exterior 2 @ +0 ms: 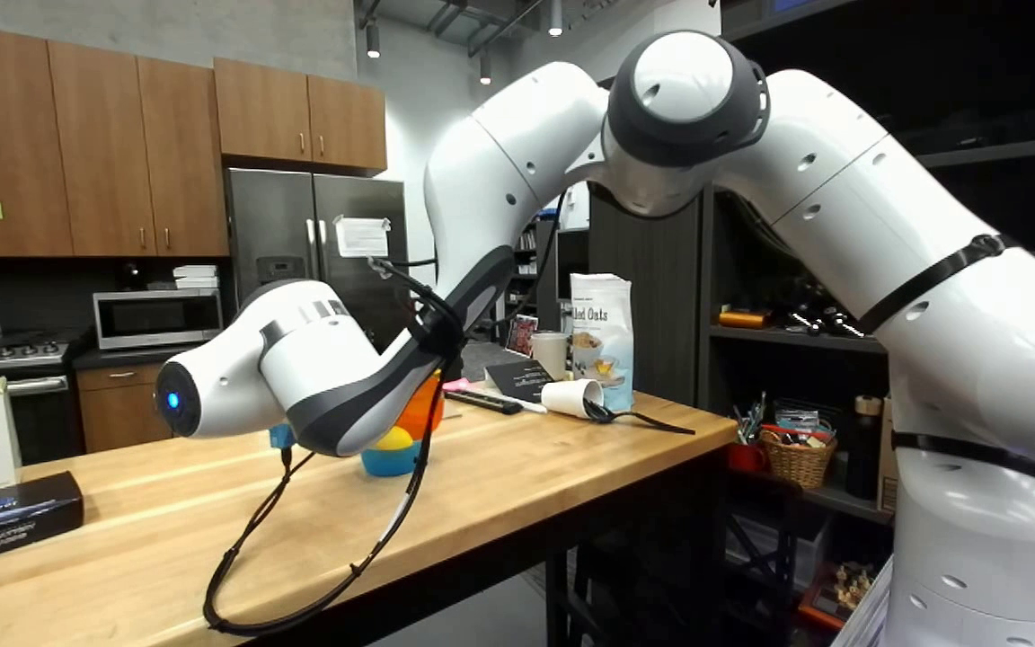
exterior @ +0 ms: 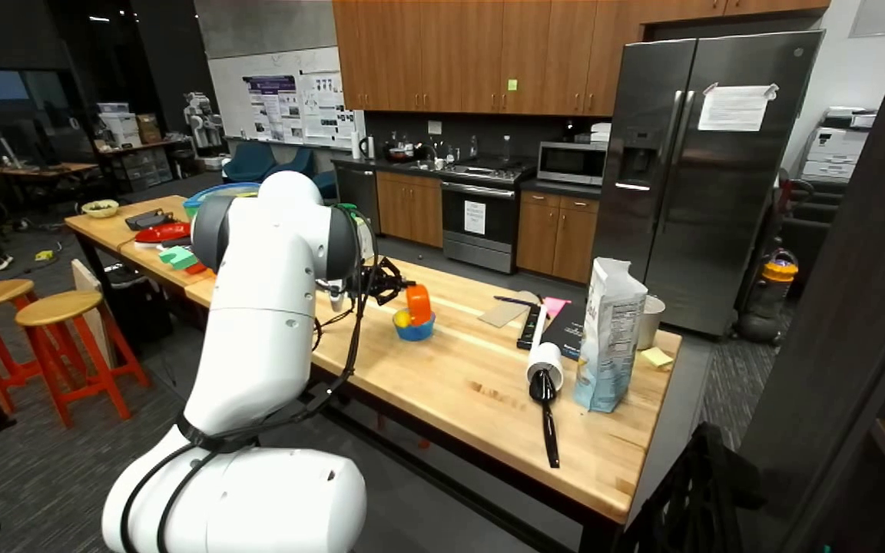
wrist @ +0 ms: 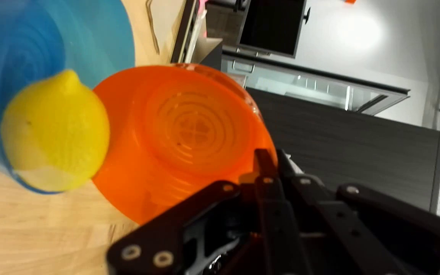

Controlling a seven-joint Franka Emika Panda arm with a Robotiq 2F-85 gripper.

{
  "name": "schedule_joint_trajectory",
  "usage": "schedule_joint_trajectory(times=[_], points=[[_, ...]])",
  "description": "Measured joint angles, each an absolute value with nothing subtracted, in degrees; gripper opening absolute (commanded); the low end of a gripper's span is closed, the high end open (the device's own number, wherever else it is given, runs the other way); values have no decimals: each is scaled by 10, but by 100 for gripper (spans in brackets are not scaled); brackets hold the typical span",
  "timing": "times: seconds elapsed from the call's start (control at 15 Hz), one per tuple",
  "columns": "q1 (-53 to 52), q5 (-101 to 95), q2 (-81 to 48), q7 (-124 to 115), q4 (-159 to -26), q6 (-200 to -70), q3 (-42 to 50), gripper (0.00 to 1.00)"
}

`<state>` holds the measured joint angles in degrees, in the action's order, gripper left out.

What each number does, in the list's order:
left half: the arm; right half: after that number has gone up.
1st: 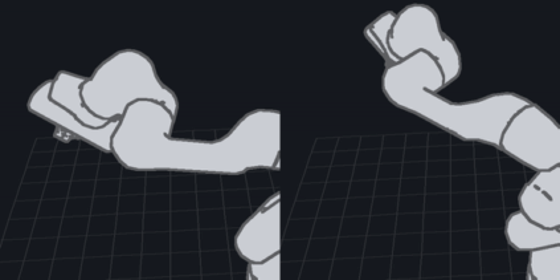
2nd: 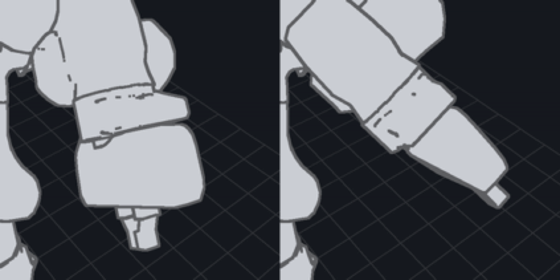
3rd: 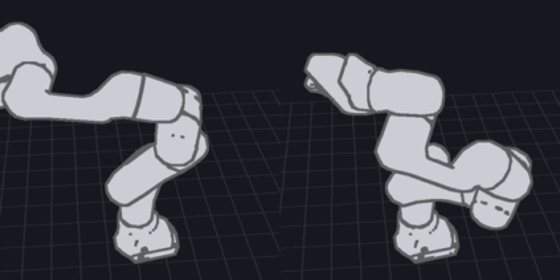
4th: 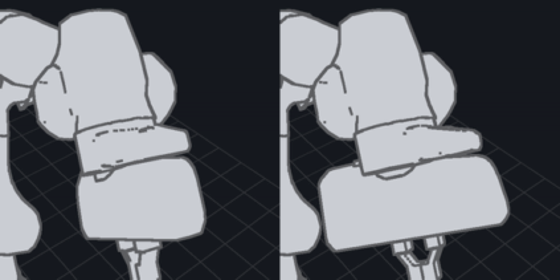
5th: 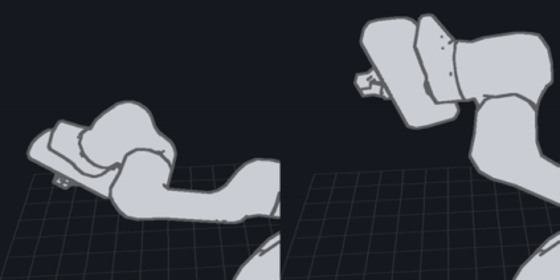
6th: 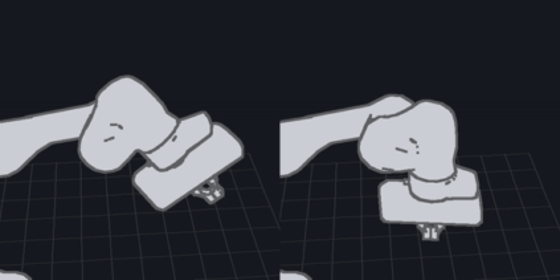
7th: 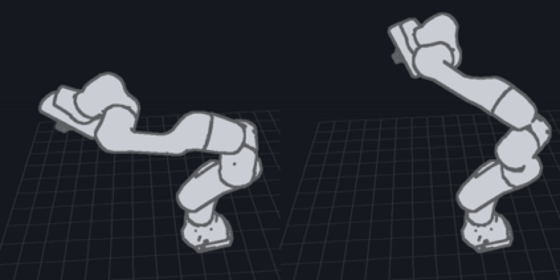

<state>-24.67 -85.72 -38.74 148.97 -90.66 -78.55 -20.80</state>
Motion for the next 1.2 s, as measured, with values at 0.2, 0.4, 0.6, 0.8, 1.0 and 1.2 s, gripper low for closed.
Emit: schedule_joint_trajectory(times=[0.2,0.4,0.6,0.8,1.0,1.2], points=[[-246,-842,-387,1490,-904,-774,-199,4],[-247,-842,-387,1490,-903,-772,-199,1],[-247,-841,-388,1490,-903,-777,-198,1],[-241,-822,-387,1478,-901,-814,-198,1],[-225,-794,-383,1454,-901,-878,-198,1],[-208,-770,-373,1443,-902,-921,-197,1]])
